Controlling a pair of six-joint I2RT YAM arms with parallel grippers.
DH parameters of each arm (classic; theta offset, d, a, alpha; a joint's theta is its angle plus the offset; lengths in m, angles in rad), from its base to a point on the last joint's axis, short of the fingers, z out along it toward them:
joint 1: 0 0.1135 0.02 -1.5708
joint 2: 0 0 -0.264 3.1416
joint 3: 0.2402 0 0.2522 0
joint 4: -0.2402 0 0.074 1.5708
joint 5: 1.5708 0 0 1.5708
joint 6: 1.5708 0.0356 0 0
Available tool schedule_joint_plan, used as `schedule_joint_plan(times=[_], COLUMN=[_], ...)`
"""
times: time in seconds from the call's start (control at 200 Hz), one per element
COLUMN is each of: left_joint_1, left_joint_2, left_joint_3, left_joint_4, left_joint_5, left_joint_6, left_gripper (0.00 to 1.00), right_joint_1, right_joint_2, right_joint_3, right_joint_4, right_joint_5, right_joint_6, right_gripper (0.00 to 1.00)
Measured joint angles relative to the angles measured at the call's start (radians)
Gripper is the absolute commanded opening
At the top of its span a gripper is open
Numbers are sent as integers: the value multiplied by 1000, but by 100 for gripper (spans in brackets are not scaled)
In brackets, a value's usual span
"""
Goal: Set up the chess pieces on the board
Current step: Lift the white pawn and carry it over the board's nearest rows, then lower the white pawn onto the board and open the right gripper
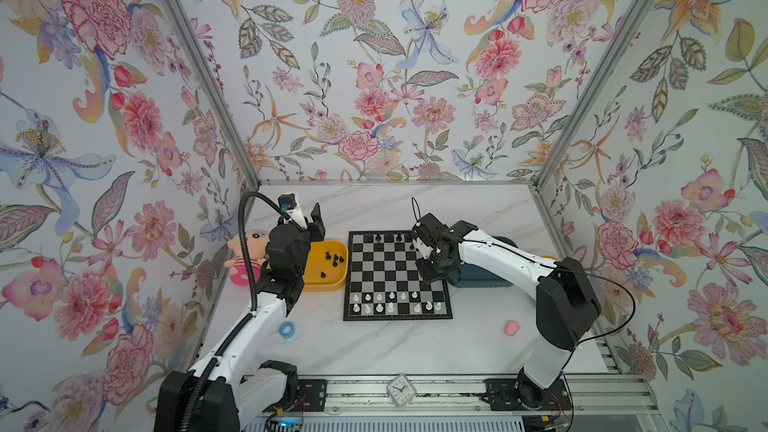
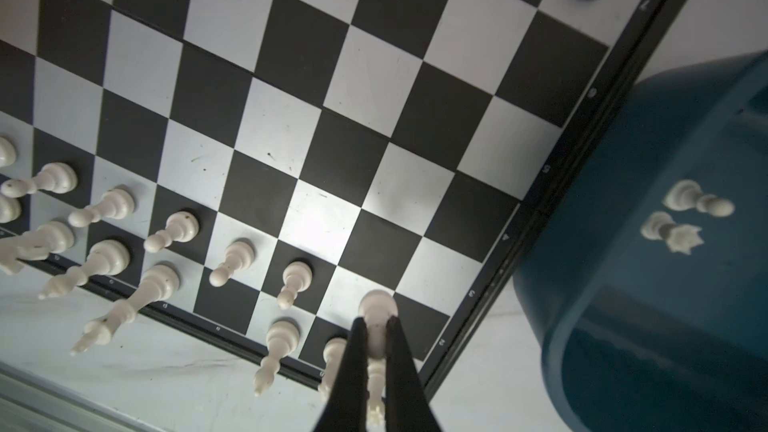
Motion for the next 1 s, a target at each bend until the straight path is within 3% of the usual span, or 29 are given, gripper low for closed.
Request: schedule_joint_plan(times=[1.001], left_joint_1=[2], left_joint_2=[-39], left_joint_3=[-31], left_joint_4=[1], left_joint_5=[21], left_joint_6=[-13], left_gripper=[61], right_joint_1=[59], right_joint_2=[2], right_joint_3=[-122], right_joint_4=[79], right_joint_5=[-8], right_joint_6=[74], right_gripper=[1])
